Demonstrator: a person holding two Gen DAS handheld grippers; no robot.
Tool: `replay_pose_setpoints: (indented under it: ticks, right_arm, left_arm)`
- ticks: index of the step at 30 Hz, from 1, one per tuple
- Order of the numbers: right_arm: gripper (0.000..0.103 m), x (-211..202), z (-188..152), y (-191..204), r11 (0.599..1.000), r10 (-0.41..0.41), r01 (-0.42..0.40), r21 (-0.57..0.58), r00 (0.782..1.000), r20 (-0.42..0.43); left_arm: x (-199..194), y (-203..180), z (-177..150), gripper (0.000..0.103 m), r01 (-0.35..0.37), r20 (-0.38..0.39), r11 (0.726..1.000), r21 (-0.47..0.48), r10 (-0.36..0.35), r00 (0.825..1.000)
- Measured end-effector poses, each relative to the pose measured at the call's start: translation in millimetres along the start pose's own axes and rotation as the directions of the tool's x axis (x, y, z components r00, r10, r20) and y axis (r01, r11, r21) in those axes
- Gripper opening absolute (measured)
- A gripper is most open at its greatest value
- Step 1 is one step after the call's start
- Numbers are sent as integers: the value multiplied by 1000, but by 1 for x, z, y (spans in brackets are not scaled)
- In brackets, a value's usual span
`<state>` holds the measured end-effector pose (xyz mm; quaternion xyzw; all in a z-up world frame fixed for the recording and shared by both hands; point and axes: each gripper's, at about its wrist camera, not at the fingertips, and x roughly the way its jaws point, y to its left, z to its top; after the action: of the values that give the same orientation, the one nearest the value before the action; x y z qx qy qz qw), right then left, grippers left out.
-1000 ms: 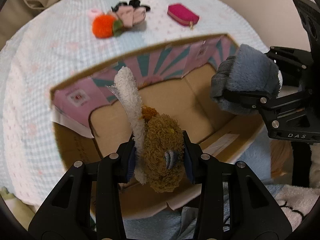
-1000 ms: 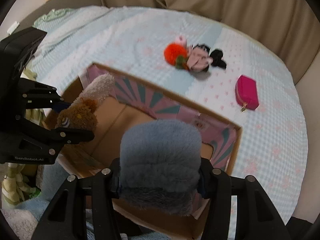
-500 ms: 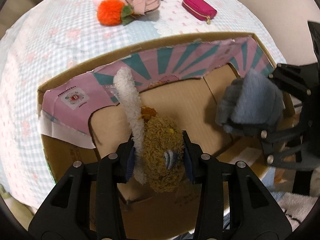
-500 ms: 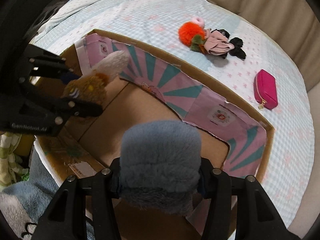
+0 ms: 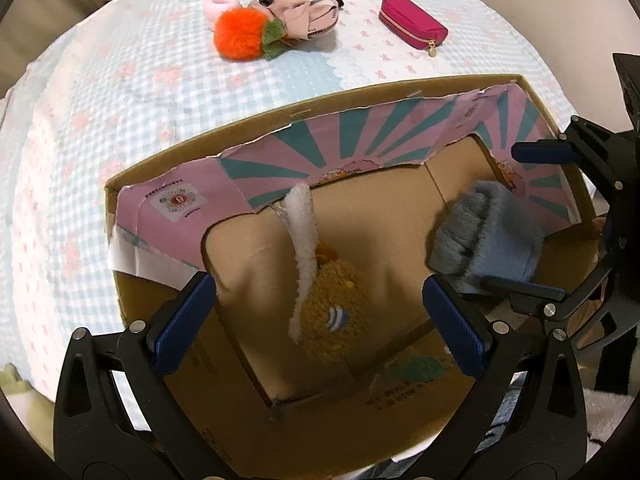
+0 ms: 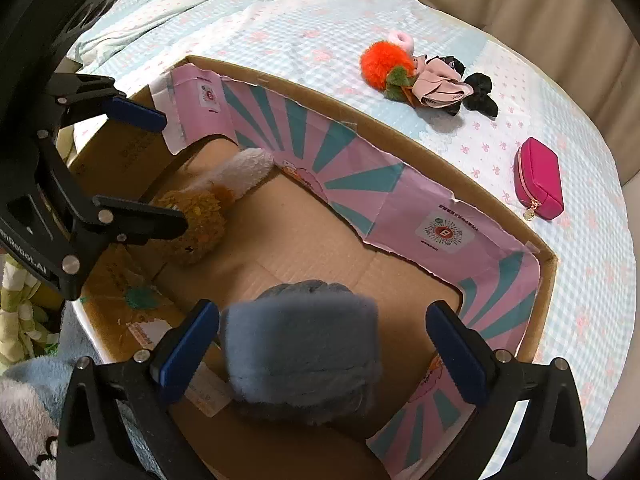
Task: Organize soft objects
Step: 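Carry brown plush with left tool while right tool carries grey pouch into box, then open both tools and lift them away from the box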
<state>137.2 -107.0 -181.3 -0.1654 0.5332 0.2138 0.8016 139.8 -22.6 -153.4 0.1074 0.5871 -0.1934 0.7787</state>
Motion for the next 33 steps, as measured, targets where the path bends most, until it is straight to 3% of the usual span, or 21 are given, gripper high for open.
replay_pose_setpoints:
  ticks: [11,18,21,26,33]
  right_arm:
    - [103,-32,-1,-2,1000,-4,2,26,998,58]
    - [103,-72,-10,-4,996,-48,36,79,986,159]
    - [103,-92,-14,-7,991,-77,53,121,976,201]
    - [103,-123,-23,-13,976,-118,59,210,953,279]
    - [103,-168,-33,-26,943,-240,116,311,885,399]
  left_arm:
    - [-24,-16,-9,103,37,35,999,3,-37,999]
    - [-56,-26,-17,103,47,138,999,-18,-44,989]
    - [-77,-32,-22,103,30,213,999,-24,-24,977]
    - [-109,-38,-29,103,36,339,998,-57,-15,941]
    - [-142,-49,-32,103,-9,471,996,-89,50,880]
